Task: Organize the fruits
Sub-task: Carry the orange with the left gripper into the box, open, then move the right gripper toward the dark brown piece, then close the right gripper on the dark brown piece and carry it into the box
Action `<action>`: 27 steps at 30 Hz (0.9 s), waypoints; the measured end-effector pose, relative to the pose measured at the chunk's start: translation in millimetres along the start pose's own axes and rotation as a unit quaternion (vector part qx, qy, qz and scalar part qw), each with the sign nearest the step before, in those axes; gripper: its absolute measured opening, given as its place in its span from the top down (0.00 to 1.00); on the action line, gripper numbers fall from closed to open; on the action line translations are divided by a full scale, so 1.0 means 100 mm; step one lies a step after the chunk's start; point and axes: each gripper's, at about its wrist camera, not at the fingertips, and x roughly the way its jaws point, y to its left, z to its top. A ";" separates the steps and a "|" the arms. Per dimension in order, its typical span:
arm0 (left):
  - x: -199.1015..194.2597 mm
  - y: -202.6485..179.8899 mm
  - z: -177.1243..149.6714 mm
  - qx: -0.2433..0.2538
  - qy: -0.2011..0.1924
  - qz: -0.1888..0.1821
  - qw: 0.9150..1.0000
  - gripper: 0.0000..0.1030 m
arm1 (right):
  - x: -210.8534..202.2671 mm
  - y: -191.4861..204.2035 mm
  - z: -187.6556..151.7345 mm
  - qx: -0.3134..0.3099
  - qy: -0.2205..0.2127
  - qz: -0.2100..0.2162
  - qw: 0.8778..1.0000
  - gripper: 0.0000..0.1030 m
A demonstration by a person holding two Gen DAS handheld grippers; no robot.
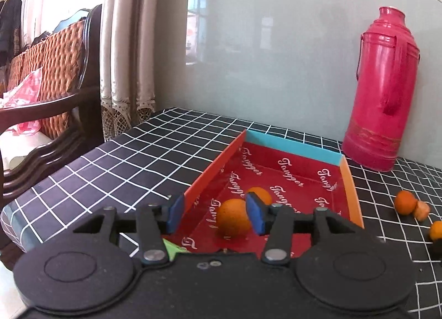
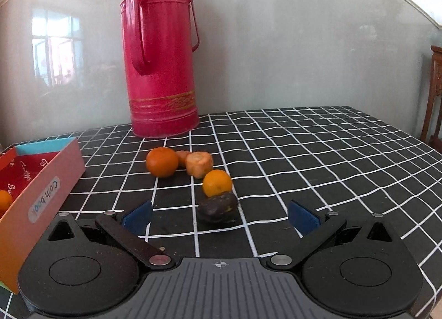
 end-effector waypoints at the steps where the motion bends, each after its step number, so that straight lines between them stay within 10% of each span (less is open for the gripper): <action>1: -0.02 0.01 0.01 0.002 -0.004 0.003 1.000 0.47 | 0.02 0.01 0.00 0.000 0.001 0.000 1.000 0.00; 7: -0.15 0.16 0.06 -0.012 -0.031 0.008 0.999 0.31 | 0.09 0.00 0.02 0.006 0.013 0.005 1.000 0.01; 11: -0.20 0.23 0.05 -0.015 -0.034 0.011 0.999 0.31 | 0.15 0.00 0.06 0.006 0.037 0.023 0.999 0.31; 27: -0.20 0.46 0.01 -0.039 -0.032 0.043 0.998 0.27 | 0.30 0.06 0.06 -0.013 0.063 0.019 0.998 0.66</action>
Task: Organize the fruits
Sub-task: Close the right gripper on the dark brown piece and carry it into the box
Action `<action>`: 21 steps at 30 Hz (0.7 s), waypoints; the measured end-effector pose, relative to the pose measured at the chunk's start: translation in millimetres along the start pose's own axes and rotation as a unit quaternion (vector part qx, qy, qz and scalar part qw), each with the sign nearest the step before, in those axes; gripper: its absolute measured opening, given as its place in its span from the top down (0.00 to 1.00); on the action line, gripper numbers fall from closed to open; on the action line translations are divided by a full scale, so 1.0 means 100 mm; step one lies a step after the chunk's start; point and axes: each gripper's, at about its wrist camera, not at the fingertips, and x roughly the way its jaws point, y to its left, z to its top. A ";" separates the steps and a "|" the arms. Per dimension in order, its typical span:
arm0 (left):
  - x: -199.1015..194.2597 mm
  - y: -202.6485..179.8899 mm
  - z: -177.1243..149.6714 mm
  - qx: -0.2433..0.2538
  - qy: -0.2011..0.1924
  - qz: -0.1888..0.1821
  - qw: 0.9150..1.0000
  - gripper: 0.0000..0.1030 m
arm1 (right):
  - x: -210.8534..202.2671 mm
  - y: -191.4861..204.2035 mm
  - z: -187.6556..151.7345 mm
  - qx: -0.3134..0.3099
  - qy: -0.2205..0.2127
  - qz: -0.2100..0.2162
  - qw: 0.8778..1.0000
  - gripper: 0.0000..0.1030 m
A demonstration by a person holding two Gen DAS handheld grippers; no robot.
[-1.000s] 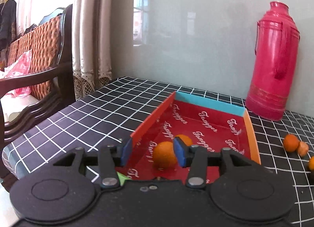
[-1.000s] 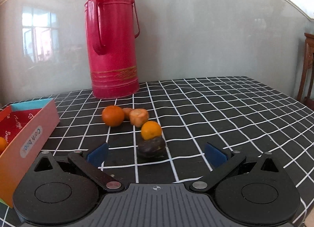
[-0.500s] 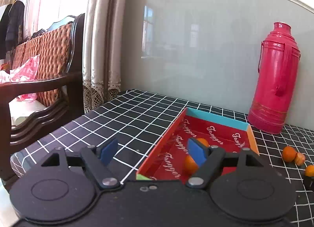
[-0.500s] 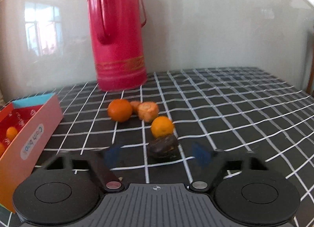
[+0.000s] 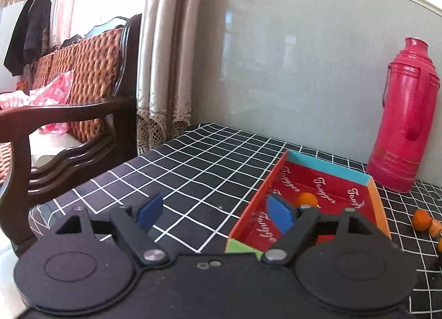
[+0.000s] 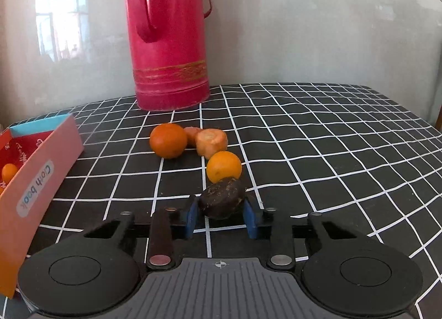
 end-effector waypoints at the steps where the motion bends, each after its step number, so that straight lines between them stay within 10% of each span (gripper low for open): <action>1: 0.00 0.01 0.00 -0.003 0.001 0.001 1.000 0.27 | 0.00 0.00 0.00 0.001 -0.002 0.006 1.000 0.66; 10: 0.00 0.18 0.00 -0.030 0.000 0.022 0.999 0.25 | -0.39 0.26 -0.02 -0.023 -0.079 0.114 0.990 0.66; 21: 0.03 0.43 -0.01 -0.057 0.009 0.058 0.997 0.24 | -0.77 0.89 -0.14 -0.113 -0.118 0.285 0.944 0.66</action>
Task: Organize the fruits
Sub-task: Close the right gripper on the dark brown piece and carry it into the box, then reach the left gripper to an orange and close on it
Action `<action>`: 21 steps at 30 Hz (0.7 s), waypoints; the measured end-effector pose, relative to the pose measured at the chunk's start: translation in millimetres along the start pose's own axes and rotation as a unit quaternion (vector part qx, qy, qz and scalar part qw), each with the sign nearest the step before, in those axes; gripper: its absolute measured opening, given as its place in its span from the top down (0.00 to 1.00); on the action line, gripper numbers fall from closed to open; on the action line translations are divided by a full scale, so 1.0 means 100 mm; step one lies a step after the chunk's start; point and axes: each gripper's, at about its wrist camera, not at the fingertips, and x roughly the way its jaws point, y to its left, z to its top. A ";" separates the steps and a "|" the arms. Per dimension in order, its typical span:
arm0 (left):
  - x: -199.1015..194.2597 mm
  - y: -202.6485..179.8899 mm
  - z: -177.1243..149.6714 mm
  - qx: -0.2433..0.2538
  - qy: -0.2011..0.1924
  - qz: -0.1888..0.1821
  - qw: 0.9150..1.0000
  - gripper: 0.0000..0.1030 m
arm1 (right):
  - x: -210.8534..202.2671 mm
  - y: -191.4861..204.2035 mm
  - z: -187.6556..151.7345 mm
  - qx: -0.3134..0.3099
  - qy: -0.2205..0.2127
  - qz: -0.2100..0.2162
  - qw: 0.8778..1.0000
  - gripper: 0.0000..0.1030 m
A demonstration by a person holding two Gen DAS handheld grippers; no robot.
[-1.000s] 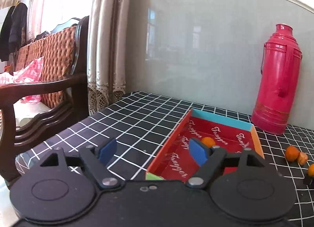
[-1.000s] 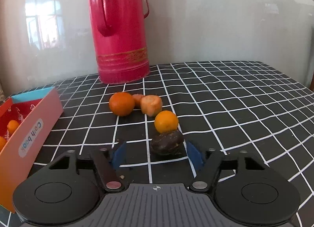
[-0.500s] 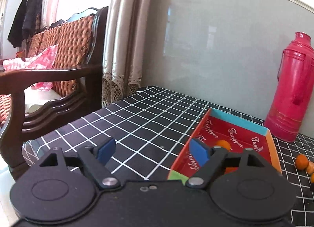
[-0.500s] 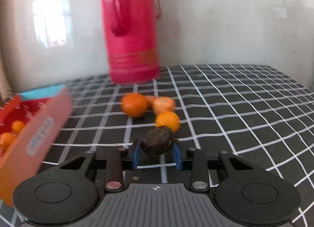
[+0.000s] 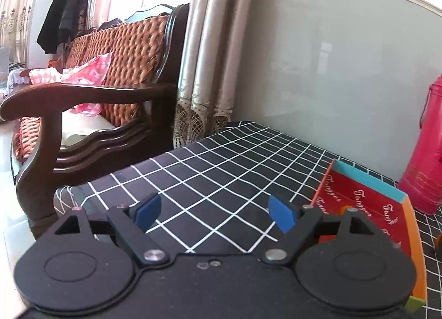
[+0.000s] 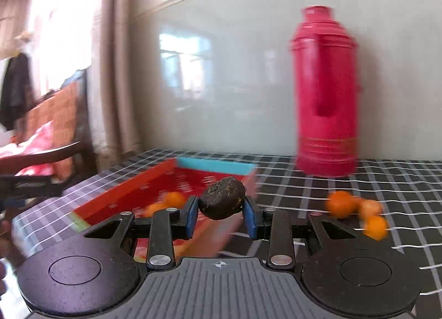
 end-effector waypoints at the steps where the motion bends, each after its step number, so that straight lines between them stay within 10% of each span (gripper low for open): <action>1: 0.00 0.01 0.00 0.001 0.000 0.001 1.000 0.24 | 0.01 0.05 -0.01 -0.005 0.004 0.008 1.000 0.66; 10: 0.01 0.06 -0.02 0.011 -0.003 0.008 1.000 0.24 | 0.24 0.35 -0.11 -0.042 0.030 0.015 0.999 0.65; 11: 0.02 0.07 -0.02 0.010 -0.003 0.009 1.000 0.24 | 0.22 0.33 -0.11 -0.044 0.026 0.009 0.999 0.61; 14: 0.02 0.08 -0.01 0.004 -0.001 0.008 1.000 0.24 | 0.13 0.28 -0.09 -0.033 -0.006 -0.012 0.999 0.08; 21: -0.03 -0.04 -0.02 0.020 -0.011 0.000 1.000 0.24 | 0.01 0.16 -0.04 -0.015 -0.040 -0.044 0.998 0.03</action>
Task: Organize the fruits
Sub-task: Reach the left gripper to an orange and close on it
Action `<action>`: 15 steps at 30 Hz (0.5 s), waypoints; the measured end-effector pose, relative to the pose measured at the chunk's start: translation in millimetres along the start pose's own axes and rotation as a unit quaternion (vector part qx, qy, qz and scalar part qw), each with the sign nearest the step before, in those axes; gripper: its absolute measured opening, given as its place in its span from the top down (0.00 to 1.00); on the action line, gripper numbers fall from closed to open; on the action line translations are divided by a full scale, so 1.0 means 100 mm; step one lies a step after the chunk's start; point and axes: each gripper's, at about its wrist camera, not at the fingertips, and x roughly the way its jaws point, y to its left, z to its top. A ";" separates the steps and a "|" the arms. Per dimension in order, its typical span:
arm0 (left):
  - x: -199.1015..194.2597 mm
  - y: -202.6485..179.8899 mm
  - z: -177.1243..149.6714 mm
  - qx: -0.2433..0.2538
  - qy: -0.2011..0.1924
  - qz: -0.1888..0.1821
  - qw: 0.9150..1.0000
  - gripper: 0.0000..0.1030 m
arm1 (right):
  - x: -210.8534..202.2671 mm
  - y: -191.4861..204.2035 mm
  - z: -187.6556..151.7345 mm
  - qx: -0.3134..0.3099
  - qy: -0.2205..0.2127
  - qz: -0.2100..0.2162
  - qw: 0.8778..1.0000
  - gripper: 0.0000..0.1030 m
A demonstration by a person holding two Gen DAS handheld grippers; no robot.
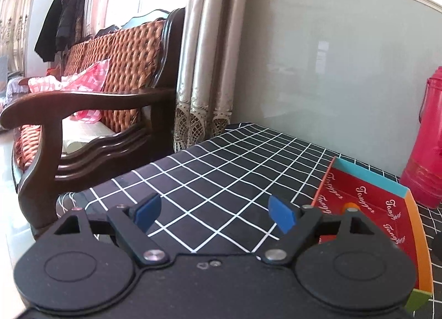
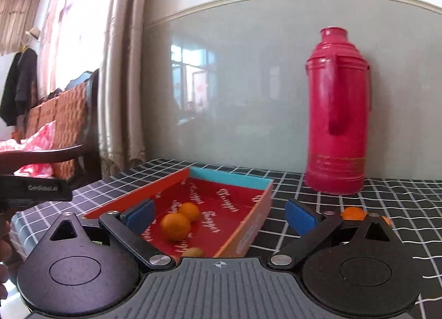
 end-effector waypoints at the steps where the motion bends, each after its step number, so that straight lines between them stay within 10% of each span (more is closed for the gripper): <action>1: 0.00 -0.02 0.00 0.001 -0.001 -0.003 1.000 0.24 | 0.00 -0.02 0.00 0.002 0.002 -0.006 1.000 0.03; 15: -0.18 -0.60 -0.06 0.038 -0.012 -0.076 0.996 0.24 | -0.12 -0.61 -0.04 0.054 0.058 -0.148 0.986 0.02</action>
